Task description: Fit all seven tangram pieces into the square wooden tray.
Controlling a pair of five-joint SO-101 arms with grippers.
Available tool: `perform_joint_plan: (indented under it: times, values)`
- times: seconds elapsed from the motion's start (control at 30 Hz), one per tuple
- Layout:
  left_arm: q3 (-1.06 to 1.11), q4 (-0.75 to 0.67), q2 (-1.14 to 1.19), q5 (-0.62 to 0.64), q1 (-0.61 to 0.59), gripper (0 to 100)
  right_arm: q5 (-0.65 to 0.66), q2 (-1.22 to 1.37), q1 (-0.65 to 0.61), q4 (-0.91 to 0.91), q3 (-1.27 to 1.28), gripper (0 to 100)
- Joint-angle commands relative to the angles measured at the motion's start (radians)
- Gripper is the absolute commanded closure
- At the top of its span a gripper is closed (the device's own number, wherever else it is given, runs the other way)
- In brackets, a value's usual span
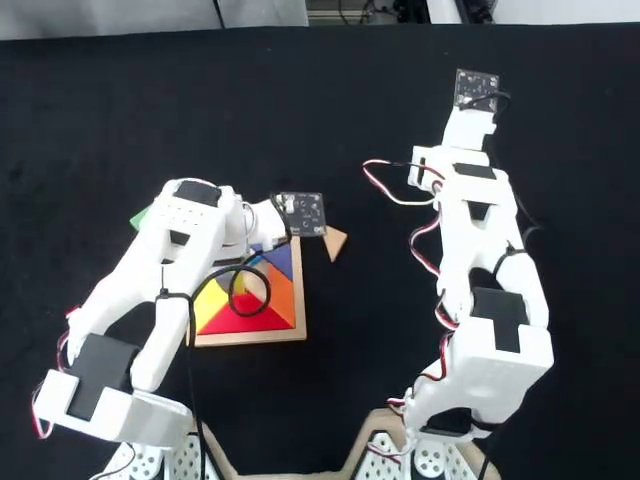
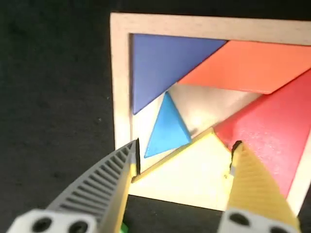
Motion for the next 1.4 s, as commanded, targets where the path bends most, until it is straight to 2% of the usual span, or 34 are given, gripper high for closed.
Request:
perform_joint_plan:
  times: [0.0,0.17,0.3,0.43,0.57,0.73,0.8,1.0,1.17,1.27,1.37]
  values:
    - [-0.012,-0.009,-0.040,-0.009,-0.015,70,0.003,-0.010,0.009,-0.023,-0.021,98.3]
    - [-0.025,0.034,-0.068,0.031,-0.050,70,0.005,-0.010,0.009,-0.023,-0.021,98.3]
    - [-0.090,0.173,-0.216,0.229,-0.105,70,0.005,-0.010,0.009,-0.023,-0.019,98.3]
    - [-0.028,0.193,-0.425,0.353,-0.202,70,0.006,-0.008,-0.003,-0.023,-0.018,98.3]
    - [0.143,0.094,-0.621,0.468,-0.315,70,0.008,-0.008,-0.021,-0.017,-0.018,98.3]
    - [0.407,-0.072,-0.901,0.878,-0.446,70,0.008,-0.012,-0.032,-0.015,-0.005,98.3]
    - [0.519,-0.132,-0.996,0.984,-0.489,70,0.009,-0.018,-0.049,-0.015,0.005,98.3]
    - [0.832,-0.296,-1.092,1.149,-0.504,70,0.112,-0.018,-0.104,0.072,-0.007,98.3]
    - [0.917,-0.427,-1.112,1.229,-0.567,70,0.120,-0.018,-0.123,0.081,-0.005,98.4]
    - [0.987,-0.535,-1.119,1.237,-0.547,70,0.120,-0.019,-0.123,0.083,-0.005,98.4]
    - [1.024,-0.589,-1.119,1.194,-0.504,70,0.120,-0.036,-0.124,0.098,-0.001,98.4]
